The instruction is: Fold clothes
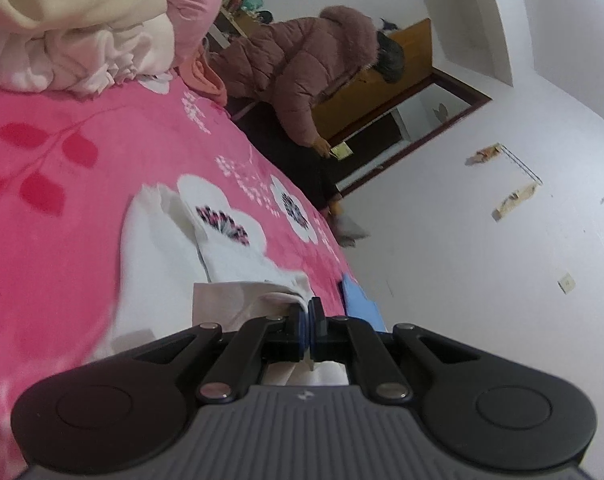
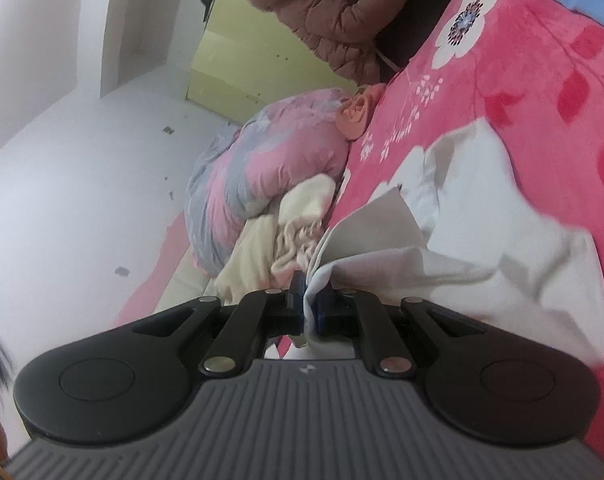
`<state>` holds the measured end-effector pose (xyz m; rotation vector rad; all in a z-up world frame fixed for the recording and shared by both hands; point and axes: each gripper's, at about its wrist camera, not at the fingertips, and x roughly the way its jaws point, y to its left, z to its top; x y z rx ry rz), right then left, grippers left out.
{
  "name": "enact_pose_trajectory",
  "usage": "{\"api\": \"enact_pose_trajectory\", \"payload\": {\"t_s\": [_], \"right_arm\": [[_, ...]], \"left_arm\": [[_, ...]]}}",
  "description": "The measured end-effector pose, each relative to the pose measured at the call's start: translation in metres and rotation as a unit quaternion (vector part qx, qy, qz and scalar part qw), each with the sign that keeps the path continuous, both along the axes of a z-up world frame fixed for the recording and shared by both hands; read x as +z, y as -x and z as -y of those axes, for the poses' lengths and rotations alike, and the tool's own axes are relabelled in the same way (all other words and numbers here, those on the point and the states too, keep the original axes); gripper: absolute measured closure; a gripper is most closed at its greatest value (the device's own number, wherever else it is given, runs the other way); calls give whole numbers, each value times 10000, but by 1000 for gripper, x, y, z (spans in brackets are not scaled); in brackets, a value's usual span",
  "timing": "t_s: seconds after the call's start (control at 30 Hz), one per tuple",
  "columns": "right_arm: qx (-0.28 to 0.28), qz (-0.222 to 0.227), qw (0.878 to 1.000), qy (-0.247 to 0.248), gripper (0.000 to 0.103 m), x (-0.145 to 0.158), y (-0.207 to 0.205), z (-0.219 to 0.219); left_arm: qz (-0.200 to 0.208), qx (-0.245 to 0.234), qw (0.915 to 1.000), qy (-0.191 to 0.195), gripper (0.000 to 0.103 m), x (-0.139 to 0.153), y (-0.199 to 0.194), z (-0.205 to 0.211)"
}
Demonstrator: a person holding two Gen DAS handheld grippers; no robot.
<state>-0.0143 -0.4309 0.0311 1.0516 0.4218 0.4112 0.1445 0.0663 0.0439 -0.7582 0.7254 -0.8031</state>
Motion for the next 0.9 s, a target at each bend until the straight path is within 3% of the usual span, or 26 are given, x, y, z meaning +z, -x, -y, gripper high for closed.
{"api": "enact_pose_trajectory", "payload": {"t_s": [0.2, 0.4, 0.5, 0.57, 0.6, 0.67, 0.73, 0.8, 0.9], "right_arm": [[-170, -219, 9995, -162, 99, -19, -77, 27], [-572, -709, 9940, -613, 98, -69, -136, 51], [-893, -999, 9860, -993, 96, -99, -145, 62], [-1054, -1128, 9802, -1241, 95, -113, -143, 67], [-1057, -1143, 9782, -1377, 91, -115, -141, 69], [-1076, -1143, 9754, -1548, 72, -113, -131, 74], [-1153, -1095, 9758, -1502, 43, -102, -117, 79], [-1279, -1020, 9770, -1364, 38, -87, -97, 85], [-1466, -841, 9773, -1277, 38, -67, -56, 91]], "left_arm": [[-223, 358, 9990, -135, 100, -27, -72, 10], [-727, 761, 9943, -186, 98, -78, -122, 10], [-1092, 780, 9909, 86, 85, -95, -129, 4], [-1108, 898, 9896, 185, 62, -94, -127, -4], [-1096, 972, 9889, 248, 56, -92, -125, -9], [-1027, 1166, 9871, 393, 44, -83, -117, -23], [-919, 1353, 9855, 441, 37, -71, -104, -39], [-789, 1502, 9849, 340, 33, -56, -86, -53], [-592, 1564, 9859, -102, 32, -36, -44, -58]]}}
